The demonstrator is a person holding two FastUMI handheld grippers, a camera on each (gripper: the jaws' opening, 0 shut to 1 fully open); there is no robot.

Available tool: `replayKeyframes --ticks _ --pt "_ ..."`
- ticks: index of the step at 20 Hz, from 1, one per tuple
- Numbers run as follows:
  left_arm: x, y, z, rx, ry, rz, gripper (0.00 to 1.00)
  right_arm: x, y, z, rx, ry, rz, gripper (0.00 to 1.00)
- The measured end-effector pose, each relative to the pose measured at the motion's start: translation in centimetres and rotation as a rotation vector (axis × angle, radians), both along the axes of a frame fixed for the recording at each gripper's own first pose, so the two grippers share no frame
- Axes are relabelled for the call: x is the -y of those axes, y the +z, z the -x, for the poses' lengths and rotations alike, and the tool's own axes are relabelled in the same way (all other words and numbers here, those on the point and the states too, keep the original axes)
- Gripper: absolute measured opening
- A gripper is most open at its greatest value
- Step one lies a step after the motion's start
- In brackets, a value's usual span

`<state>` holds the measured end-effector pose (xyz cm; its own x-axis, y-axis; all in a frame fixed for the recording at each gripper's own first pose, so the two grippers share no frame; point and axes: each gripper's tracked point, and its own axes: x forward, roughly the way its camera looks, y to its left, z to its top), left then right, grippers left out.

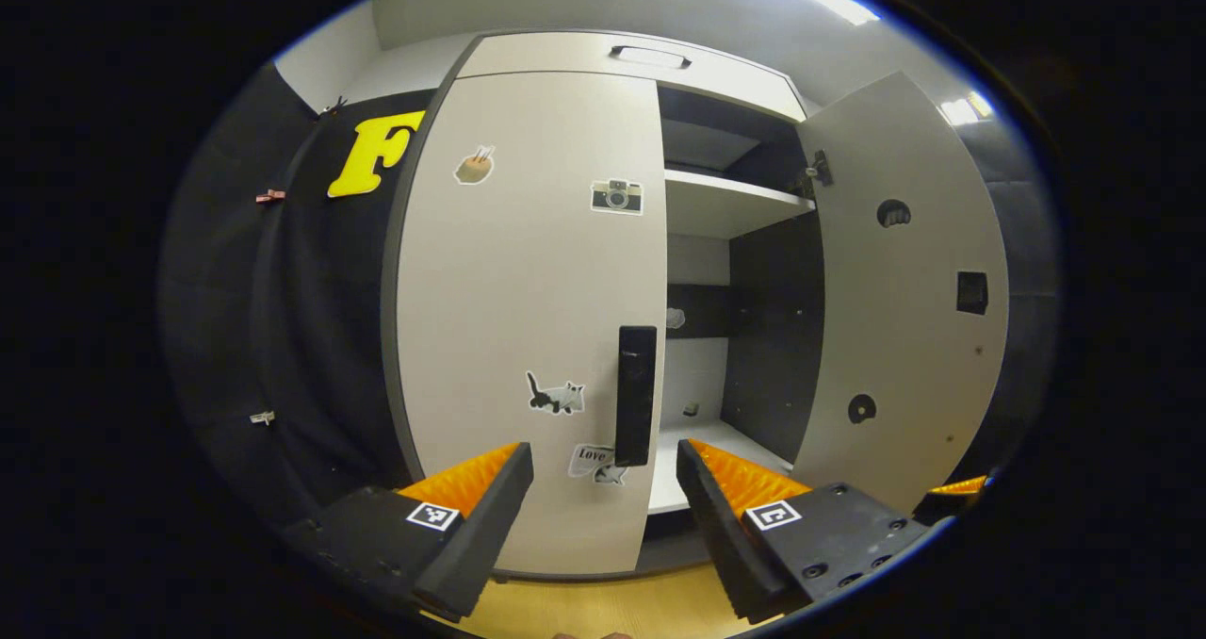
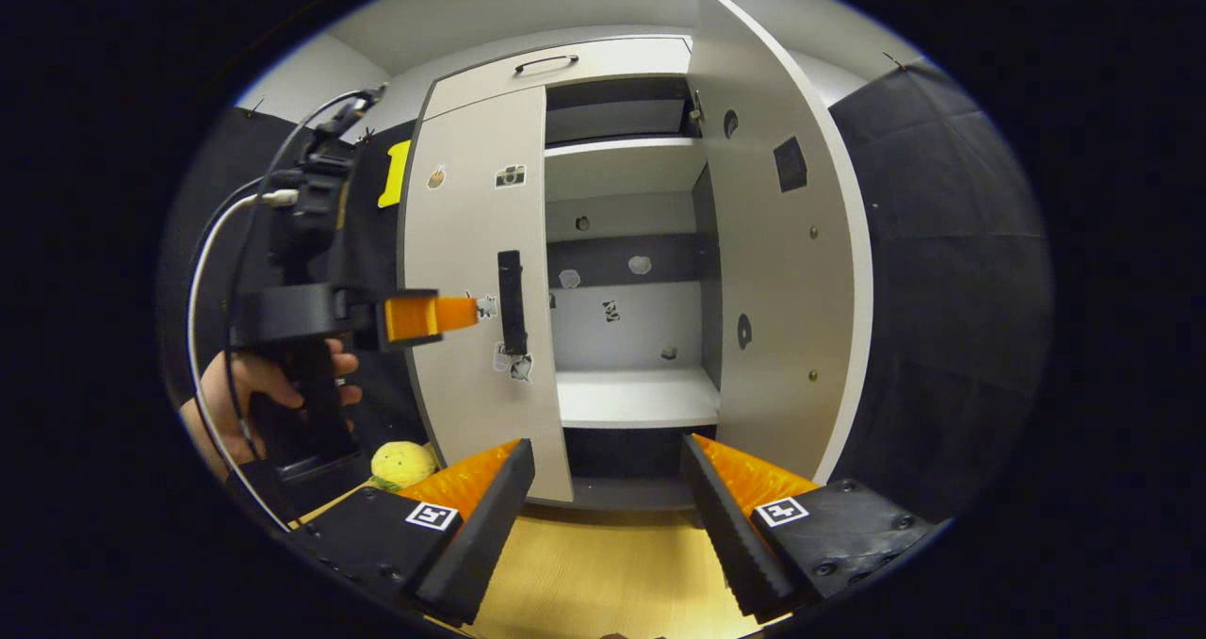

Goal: Open the right door of the double-door shoe cabinet with the right hand, and open the left door with the left hand.

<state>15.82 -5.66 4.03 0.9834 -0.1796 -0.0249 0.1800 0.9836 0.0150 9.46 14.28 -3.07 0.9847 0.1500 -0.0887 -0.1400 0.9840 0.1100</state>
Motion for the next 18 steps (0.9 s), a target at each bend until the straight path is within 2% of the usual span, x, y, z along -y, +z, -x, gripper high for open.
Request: replayKeyframes --ticks 2,8,12,16,18 --pt "0.7 0.5 -1.8 0.005 0.01 -0.009 0.95 0.0 -0.4 -0.3 -0.008 0.025 0.01 0.99" --pt "2.9 0.1 -6.4 -0.031 0.018 -0.011 0.95 1.7 -0.3 -1.5 0.008 0.018 -0.014 0.99" --pt "2.5 0.3 -8.3 -0.025 0.07 -0.047 0.95 1.5 -1.0 -1.7 0.002 0.042 -0.012 0.99" --pt "3.0 0.4 -9.5 -0.048 0.086 -0.014 0.84 0.7 -1.3 -2.0 -0.005 0.075 -0.006 0.99" --pt "2.8 0.2 -9.9 -0.063 0.106 0.004 0.71 0.3 -1.4 -2.2 -0.001 0.095 0.005 0.99"
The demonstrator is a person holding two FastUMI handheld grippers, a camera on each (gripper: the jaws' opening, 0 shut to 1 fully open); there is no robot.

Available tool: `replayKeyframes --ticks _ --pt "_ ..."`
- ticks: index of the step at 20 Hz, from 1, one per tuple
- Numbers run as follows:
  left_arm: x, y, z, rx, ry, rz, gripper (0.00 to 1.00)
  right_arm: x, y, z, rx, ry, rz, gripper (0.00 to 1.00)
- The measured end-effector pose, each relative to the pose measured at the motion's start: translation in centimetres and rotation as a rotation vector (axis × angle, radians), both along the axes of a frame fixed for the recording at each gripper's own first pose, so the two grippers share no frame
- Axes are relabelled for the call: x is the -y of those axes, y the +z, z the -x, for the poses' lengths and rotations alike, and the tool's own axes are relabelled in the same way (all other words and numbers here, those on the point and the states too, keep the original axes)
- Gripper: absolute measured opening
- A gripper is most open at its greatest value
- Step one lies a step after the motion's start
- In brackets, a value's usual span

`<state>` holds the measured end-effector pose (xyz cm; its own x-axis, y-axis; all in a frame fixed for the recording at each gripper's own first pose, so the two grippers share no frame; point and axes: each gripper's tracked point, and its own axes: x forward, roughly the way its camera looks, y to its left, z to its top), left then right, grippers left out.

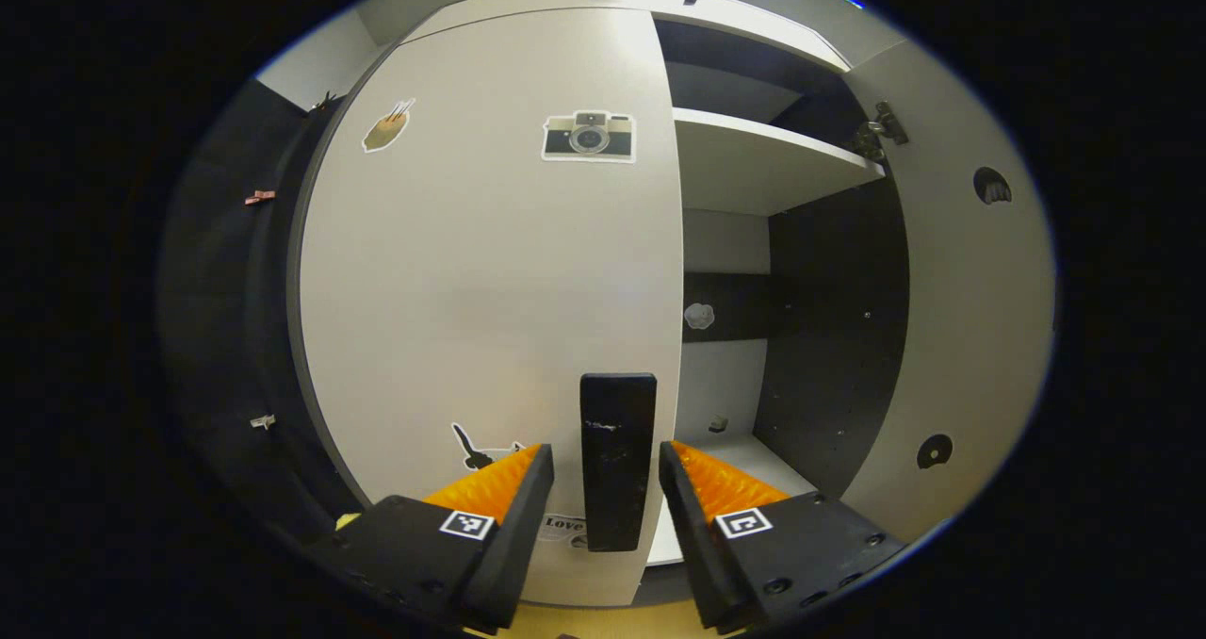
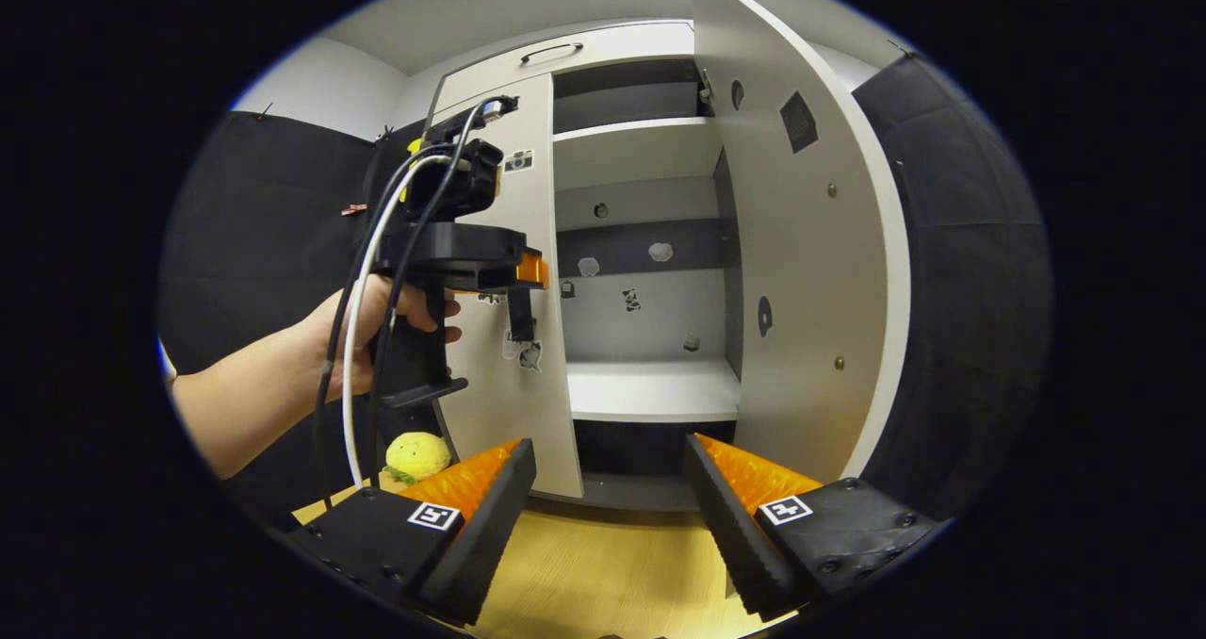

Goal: Open the right door of the double-door shoe cabinet with the right hand, and open the left door with the left hand.

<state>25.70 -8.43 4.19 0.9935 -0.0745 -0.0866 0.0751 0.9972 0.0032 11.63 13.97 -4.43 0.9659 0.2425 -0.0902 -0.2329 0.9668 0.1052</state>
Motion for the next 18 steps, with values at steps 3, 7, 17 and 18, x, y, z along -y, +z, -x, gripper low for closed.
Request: replayKeyframes --ticks 3,7,17,18 --pt "0.4 -0.1 -0.1 -0.002 -0.006 0.017 0.51 -0.4 -0.3 -0.2 -0.002 0.023 0.013 0.99" --pt "0.5 -0.2 -0.1 0.007 -0.006 -0.004 0.34 0.5 -0.6 -0.6 -0.017 0.008 0.006 0.99" --pt "0.3 -0.6 1.1 0.006 -0.049 0.038 0.18 1.8 -0.7 -0.5 -0.036 -0.046 -0.015 0.99" --pt "0.1 -0.7 1.7 0.008 -0.057 0.043 0.17 1.8 -0.5 -0.3 -0.031 -0.055 -0.013 0.99"
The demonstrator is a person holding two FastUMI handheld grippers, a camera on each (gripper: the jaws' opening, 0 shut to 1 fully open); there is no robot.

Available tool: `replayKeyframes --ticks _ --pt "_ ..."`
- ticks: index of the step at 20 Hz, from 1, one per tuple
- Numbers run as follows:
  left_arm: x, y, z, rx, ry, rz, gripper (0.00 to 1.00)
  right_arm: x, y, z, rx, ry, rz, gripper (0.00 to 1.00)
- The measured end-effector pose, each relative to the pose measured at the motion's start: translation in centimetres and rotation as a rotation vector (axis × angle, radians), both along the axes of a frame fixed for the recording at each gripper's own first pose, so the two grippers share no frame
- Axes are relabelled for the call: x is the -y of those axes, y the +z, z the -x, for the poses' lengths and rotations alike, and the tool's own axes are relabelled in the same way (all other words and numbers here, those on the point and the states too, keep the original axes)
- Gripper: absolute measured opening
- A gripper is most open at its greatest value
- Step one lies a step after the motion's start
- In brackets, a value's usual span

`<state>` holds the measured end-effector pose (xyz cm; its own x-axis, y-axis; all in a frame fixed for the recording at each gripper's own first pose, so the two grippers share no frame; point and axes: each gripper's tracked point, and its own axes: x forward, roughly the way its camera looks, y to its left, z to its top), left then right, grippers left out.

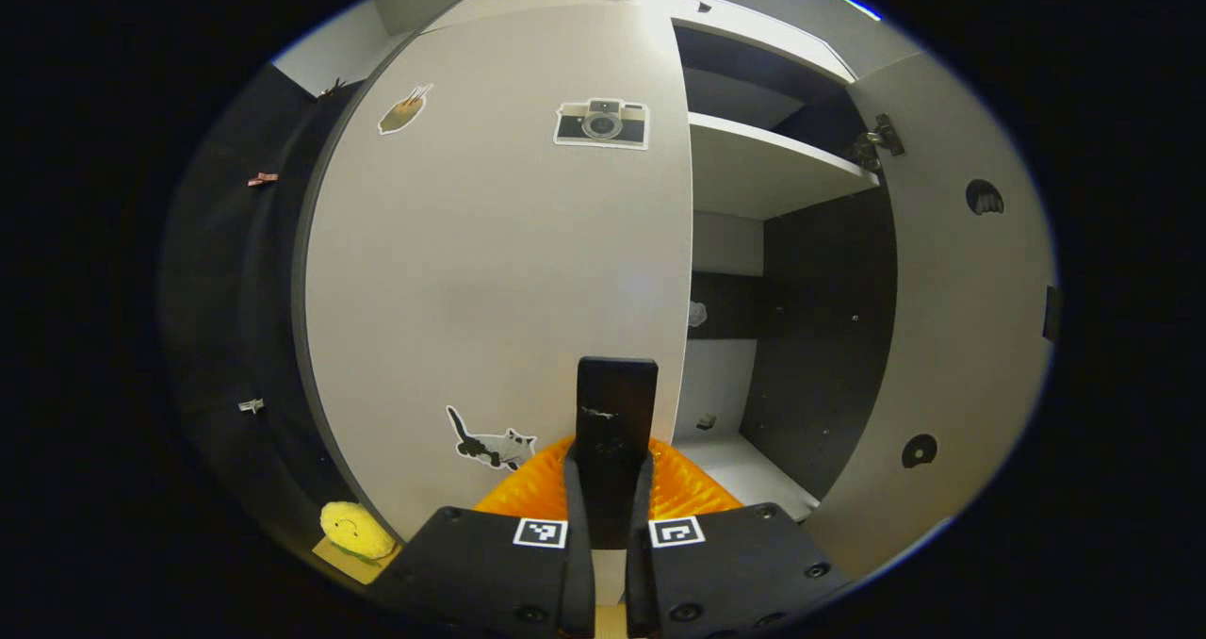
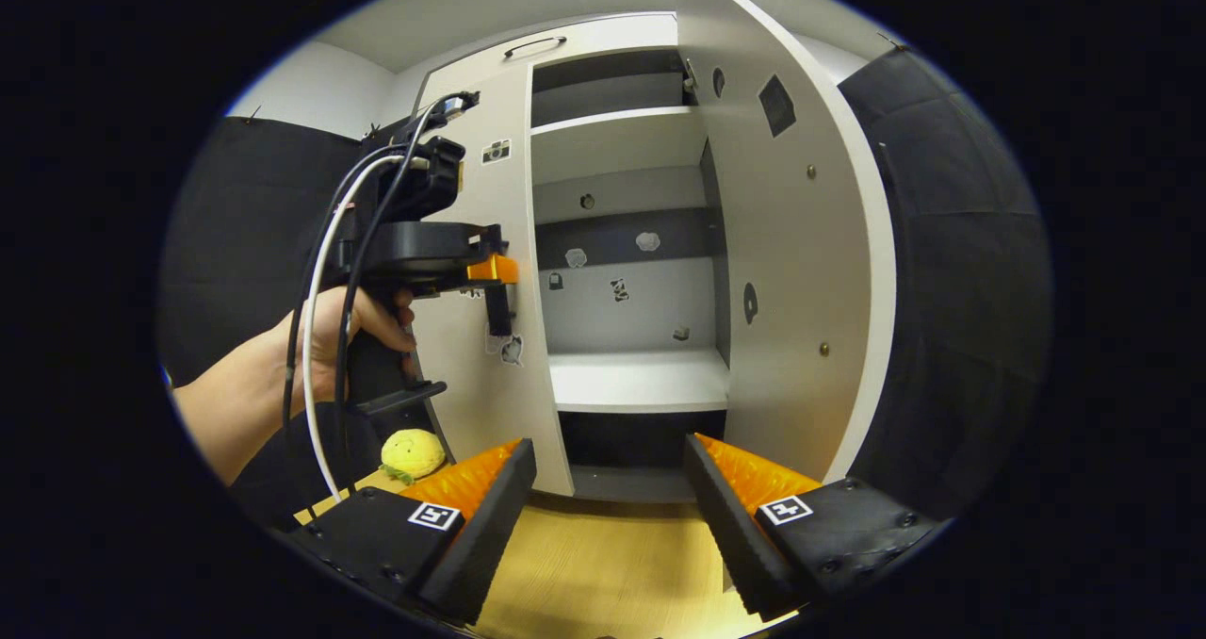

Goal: Open the right door of the double-door shoe cabinet with the right hand, and open the left door with the left hand.

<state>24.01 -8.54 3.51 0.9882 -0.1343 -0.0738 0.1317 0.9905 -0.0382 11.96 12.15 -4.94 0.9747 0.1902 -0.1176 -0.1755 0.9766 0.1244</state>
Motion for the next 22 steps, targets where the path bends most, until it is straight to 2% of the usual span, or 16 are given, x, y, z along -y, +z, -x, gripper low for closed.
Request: replayKeyframes --ticks 5,9,12,13,14,16,22 --pt "-1.5 0.3 3.5 0.003 -0.058 0.041 0.17 -1.1 0.2 1.8 -0.008 -0.037 0.012 0.99" --pt "-2.7 0.2 6.1 0.012 -0.102 0.035 0.17 -2.0 0.7 3.5 -0.003 -0.073 0.049 0.99" --pt "-4.0 0.1 8.4 0.025 -0.119 0.062 0.17 -2.4 1.0 4.6 0.004 -0.115 0.069 0.99" --pt "-4.6 0.1 9.1 0.03 -0.123 0.062 0.21 -2.5 1.1 5.0 0.009 -0.133 0.068 0.99" --pt "-5.1 0.1 9.6 0.038 -0.128 0.062 0.17 -2.6 1.3 5.2 0.016 -0.146 0.064 0.99" --pt "-6.2 0.1 11.0 0.048 -0.136 0.066 0.17 -3.2 1.2 5.7 0.023 -0.164 0.059 0.99" --pt "-9.7 0.4 14.1 0.05 -0.135 0.062 0.17 -5.7 0.2 6.8 0.007 -0.16 0.071 0.99"
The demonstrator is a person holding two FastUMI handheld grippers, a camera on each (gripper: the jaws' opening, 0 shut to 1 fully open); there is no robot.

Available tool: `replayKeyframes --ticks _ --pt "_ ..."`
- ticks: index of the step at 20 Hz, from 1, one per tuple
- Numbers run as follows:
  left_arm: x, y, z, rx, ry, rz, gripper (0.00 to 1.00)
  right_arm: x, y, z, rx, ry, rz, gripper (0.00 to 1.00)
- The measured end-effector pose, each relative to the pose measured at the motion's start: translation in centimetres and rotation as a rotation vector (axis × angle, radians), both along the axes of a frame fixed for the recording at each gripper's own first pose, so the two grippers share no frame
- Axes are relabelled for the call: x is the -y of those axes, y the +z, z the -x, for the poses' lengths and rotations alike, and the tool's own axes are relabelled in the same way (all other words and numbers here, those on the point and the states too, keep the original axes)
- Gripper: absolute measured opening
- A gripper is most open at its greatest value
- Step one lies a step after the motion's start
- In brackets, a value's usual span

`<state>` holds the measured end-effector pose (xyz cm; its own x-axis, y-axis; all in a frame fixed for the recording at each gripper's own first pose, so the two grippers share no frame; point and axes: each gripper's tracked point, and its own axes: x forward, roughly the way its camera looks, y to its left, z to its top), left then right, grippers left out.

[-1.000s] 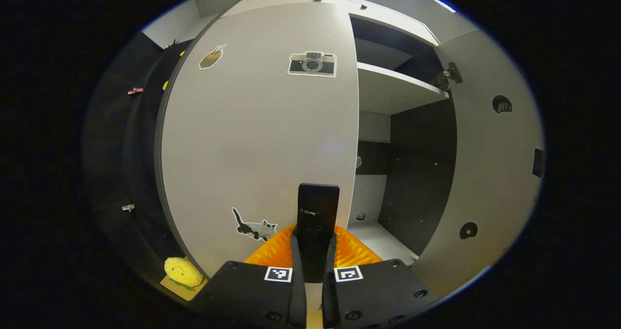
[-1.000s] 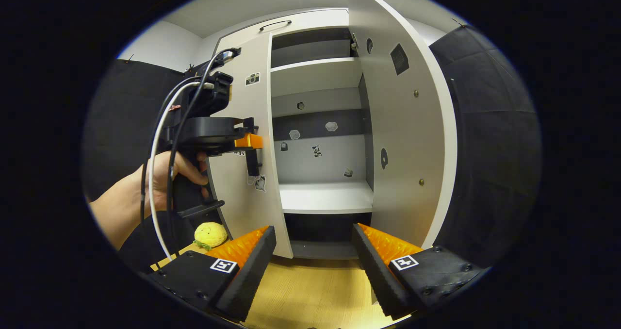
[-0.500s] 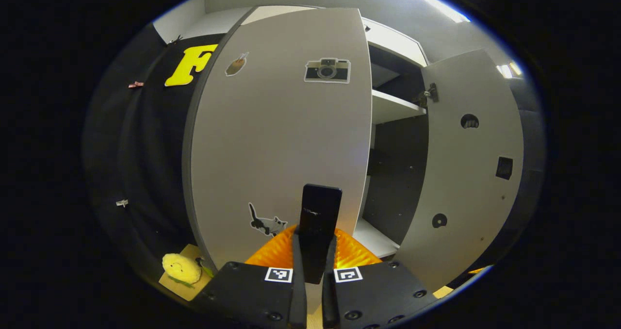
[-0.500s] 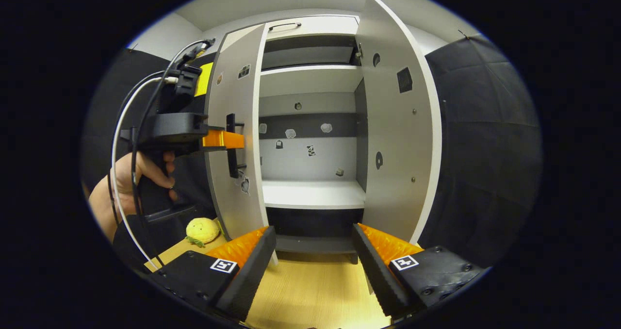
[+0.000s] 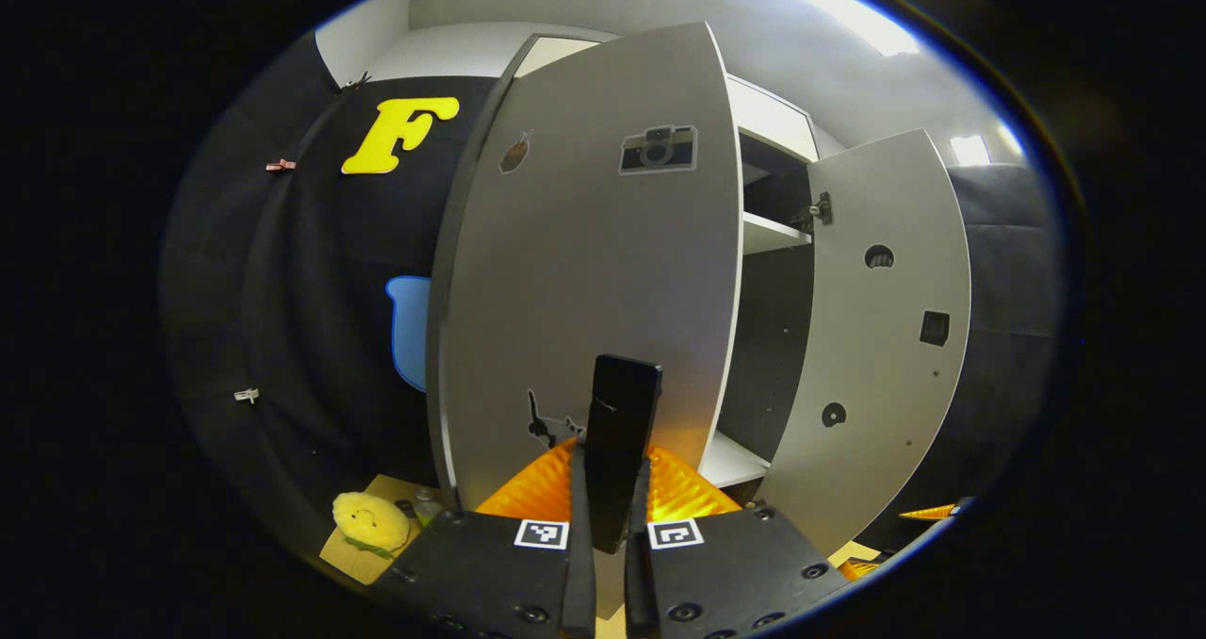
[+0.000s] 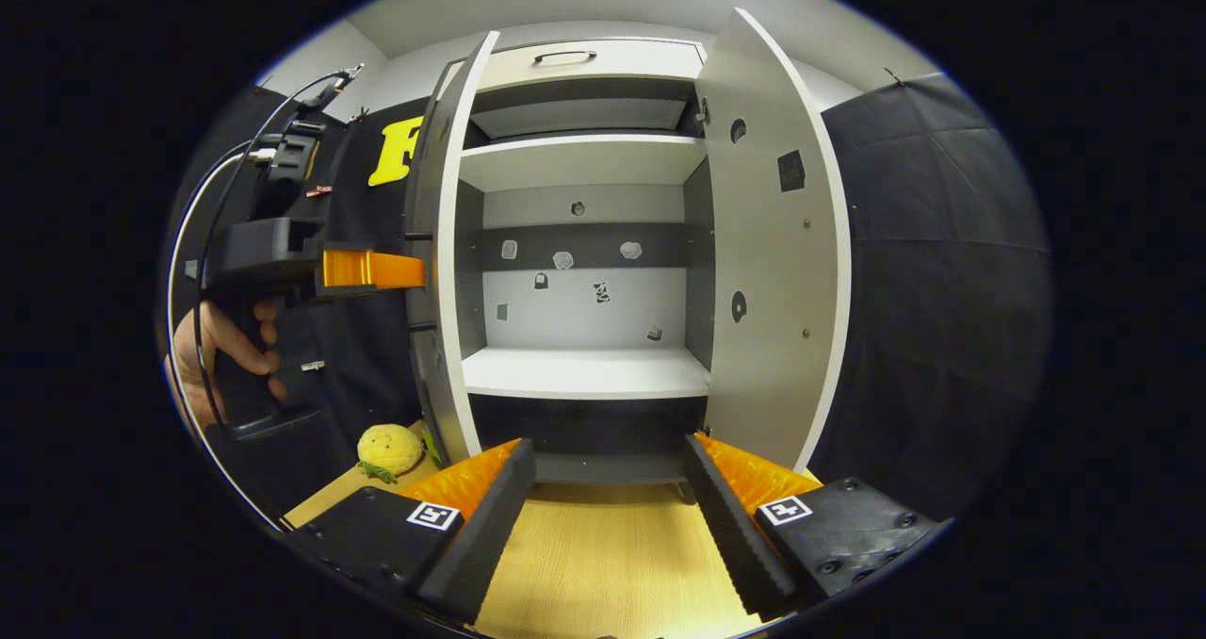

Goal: Open the right door of the double-door shoe cabinet with the right hand, and open the left door with the left hand.

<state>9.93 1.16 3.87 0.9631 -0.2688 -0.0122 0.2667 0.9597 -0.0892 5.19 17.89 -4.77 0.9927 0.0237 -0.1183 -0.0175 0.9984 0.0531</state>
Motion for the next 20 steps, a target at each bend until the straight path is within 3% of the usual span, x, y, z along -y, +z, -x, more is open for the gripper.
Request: replayKeyframes --ticks 3,9,14,17,18,20 --pt "-1.0 -0.3 0.9 -0.007 0.003 0.016 0.13 -0.9 -0.2 0.0 -0.013 0.003 -0.018 0.99" --pt "-5.1 -0.2 2.4 0.003 0.044 0.011 0.16 -1.7 -0.1 0.1 -0.014 -0.003 -0.028 0.99" --pt "-10.8 -0.1 3.4 0.014 0.145 0.034 0.15 -2.5 0.0 -0.1 -0.013 0.003 -0.028 0.99" --pt "-16.1 -0.6 3.2 -0.001 0.252 0.027 0.07 -3.2 0.3 -0.3 -0.008 0.016 -0.02 0.99" --pt "-16.3 -0.3 2.9 -0.002 0.189 0.043 0.06 -3.4 0.6 -0.3 -0.004 0.021 -0.023 0.99" --pt "-15.5 -0.2 3.0 -0.029 0.15 0.124 0.06 -3.9 0.9 -0.4 -0.001 0.032 -0.021 0.99"
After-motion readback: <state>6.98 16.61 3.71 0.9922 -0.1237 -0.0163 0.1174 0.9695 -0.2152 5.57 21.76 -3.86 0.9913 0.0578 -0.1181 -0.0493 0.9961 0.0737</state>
